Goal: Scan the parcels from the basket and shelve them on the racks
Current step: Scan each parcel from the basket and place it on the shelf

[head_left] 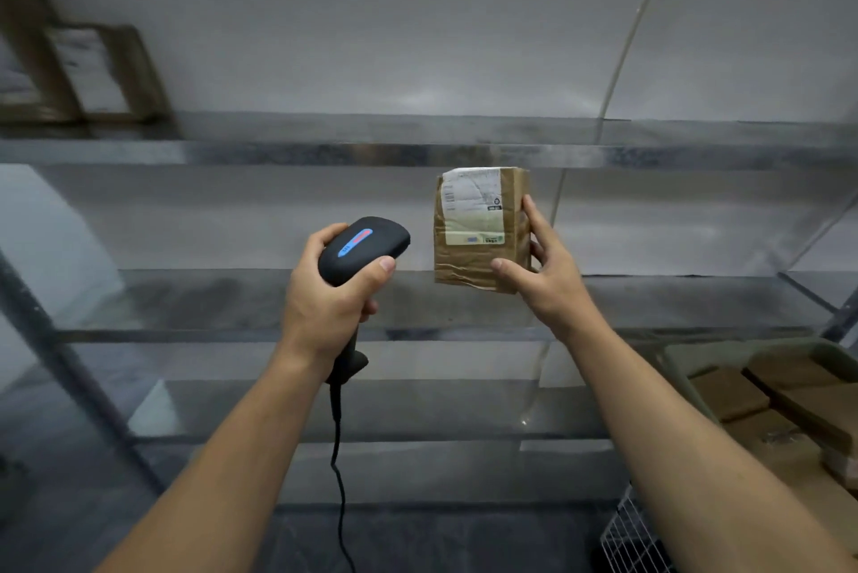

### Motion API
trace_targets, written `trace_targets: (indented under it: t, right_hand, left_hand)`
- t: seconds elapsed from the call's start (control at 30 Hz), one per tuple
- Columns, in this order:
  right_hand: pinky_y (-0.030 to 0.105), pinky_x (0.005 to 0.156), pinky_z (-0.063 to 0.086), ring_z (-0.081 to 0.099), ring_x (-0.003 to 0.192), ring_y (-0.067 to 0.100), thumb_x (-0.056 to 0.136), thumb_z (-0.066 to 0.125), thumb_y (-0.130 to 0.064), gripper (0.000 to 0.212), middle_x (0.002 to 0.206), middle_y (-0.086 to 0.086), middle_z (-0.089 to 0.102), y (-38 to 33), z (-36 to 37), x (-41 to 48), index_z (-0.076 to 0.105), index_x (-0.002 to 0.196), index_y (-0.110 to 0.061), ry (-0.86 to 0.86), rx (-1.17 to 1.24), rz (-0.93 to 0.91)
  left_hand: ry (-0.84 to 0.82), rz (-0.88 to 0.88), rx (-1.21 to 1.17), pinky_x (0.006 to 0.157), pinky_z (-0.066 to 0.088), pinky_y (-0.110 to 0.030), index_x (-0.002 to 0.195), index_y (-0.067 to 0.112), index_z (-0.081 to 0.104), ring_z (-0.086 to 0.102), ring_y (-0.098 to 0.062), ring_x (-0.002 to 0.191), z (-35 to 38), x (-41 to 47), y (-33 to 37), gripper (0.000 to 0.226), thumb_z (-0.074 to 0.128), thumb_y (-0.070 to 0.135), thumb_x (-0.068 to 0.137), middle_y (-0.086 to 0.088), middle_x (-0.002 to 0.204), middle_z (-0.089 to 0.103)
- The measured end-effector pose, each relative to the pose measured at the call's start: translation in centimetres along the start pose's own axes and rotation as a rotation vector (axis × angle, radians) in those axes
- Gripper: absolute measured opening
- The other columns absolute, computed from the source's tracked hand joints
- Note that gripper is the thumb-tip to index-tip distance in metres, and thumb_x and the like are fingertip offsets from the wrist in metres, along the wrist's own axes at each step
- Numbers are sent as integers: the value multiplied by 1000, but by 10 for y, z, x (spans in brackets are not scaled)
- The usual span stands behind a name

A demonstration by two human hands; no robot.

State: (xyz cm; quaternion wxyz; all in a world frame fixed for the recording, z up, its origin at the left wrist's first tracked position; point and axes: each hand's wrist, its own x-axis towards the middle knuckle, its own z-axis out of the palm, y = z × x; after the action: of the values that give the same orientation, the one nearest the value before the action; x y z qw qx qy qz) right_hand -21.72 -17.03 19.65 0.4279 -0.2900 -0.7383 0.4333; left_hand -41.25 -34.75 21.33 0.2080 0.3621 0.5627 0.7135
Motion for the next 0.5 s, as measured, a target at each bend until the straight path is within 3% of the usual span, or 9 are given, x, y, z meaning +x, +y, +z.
trace_targets:
  t: [0.1, 0.2, 0.33, 0.5]
  right_hand:
    - [45, 113, 44, 50, 134, 10, 70, 76, -40, 98, 149, -4, 48, -15, 10, 10, 25, 153, -50, -19, 15, -49]
    - [46, 113, 44, 49, 134, 9, 72, 76, -38, 99, 150, -5, 45, -31, 21, 21, 21, 151, -58, -39, 28, -104]
    - [48, 114, 43, 45, 134, 9, 78, 76, -28, 98, 149, -5, 40, -51, 39, 35, 19, 152, -56, -64, 61, -171]
    - [46, 112, 45, 45, 136, 10, 77, 77, -31, 99, 148, -12, 44, -71, 67, 50, 18, 152, -57, -85, 97, -226]
  left_hand:
    - [73, 42, 5, 55, 52, -31, 114, 35, 59, 60, -16, 57, -8, -4, 15, 58, 84, 42, 63, -9, 99, 69]
    - [127, 86, 7, 53, 50, -26, 119, 31, 58, 60, -17, 61, -17, -8, 29, 68, 83, 48, 58, -12, 102, 68]
    - [196, 136, 35, 58, 52, -32, 118, 36, 59, 63, -17, 61, -31, -11, 45, 66, 82, 52, 57, -13, 106, 69]
    - [263, 170, 70, 57, 52, -32, 122, 31, 58, 62, -18, 57, -52, -13, 64, 71, 80, 52, 57, -11, 100, 70]
